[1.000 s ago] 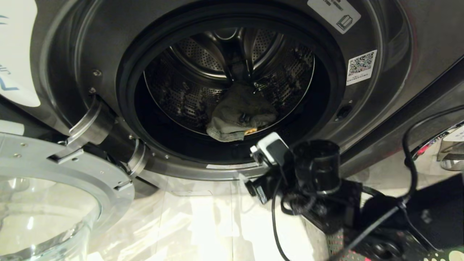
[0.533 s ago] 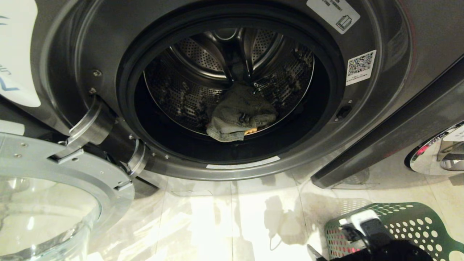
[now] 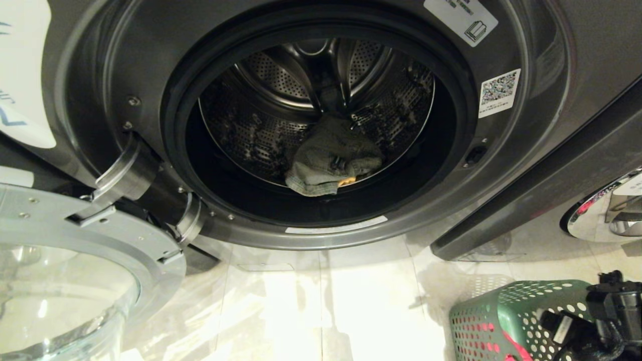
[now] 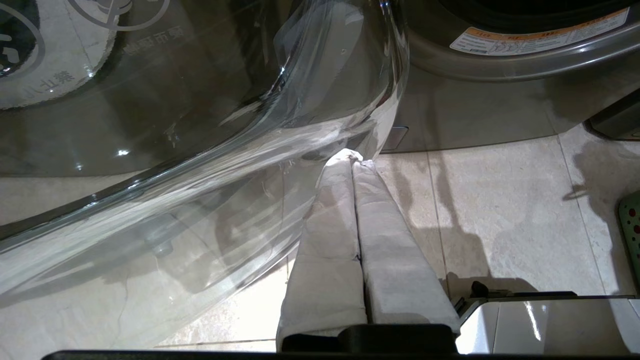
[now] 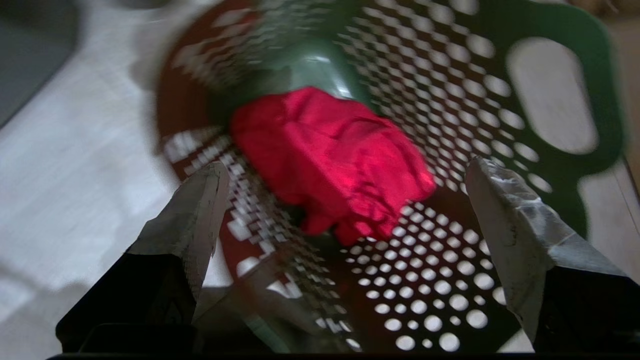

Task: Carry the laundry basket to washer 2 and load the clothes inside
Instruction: Place the clothes into the washing machine

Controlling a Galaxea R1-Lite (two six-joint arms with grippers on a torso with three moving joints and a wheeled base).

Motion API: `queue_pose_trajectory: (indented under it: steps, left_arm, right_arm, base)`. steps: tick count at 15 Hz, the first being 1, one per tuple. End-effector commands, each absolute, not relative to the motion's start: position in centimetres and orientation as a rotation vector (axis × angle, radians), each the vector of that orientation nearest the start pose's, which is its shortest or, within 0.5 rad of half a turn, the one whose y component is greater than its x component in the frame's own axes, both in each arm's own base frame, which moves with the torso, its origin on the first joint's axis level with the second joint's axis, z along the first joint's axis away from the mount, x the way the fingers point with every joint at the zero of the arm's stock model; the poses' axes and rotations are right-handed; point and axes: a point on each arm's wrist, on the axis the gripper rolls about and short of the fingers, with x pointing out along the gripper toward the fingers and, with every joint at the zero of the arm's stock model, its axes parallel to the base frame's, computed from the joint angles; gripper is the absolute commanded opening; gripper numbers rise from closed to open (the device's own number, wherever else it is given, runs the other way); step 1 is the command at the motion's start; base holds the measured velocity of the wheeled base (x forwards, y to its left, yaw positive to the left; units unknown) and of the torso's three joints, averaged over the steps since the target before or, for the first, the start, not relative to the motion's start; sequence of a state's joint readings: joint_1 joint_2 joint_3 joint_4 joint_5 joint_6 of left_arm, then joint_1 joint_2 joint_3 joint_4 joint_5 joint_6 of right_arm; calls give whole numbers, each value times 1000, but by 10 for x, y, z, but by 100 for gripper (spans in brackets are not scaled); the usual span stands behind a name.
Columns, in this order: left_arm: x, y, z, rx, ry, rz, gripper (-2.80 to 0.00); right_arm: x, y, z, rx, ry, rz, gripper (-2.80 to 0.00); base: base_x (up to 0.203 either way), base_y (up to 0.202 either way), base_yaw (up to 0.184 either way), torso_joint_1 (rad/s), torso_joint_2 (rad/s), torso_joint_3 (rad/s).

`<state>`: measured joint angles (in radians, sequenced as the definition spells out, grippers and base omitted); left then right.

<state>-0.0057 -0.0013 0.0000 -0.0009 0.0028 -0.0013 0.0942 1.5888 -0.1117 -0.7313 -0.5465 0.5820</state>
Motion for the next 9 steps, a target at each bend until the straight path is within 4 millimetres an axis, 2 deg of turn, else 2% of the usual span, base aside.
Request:
queue_pose_trajectory:
  steps: [1, 3, 4, 6, 9]
  left_arm:
    - [-23, 0, 76, -2, -2, -3, -280]
    - [-23, 0, 76, -2, -3, -3, -280]
    - [-23, 0, 76, -2, -3, -3, -280]
    - [-23, 0, 76, -2, -3, -3, -280]
    - [-23, 0, 76, -2, -3, -3, -280]
  right_arm:
    - [167, -34, 53, 389, 617, -810, 0]
    - [154, -70, 33, 539, 726, -938, 0]
    - [148, -81, 20, 621, 807, -954, 0]
    - [147, -89, -9, 748, 982, -924, 0]
    - [162, -99, -58, 873, 1176, -856, 0]
  base:
    - [0, 0, 0, 0, 0, 0]
    - [0, 0, 0, 0, 0, 0]
    - [0, 0, 0, 0, 0, 0]
    - [0, 0, 0, 0, 0, 0]
    - [0, 0, 0, 0, 0, 0]
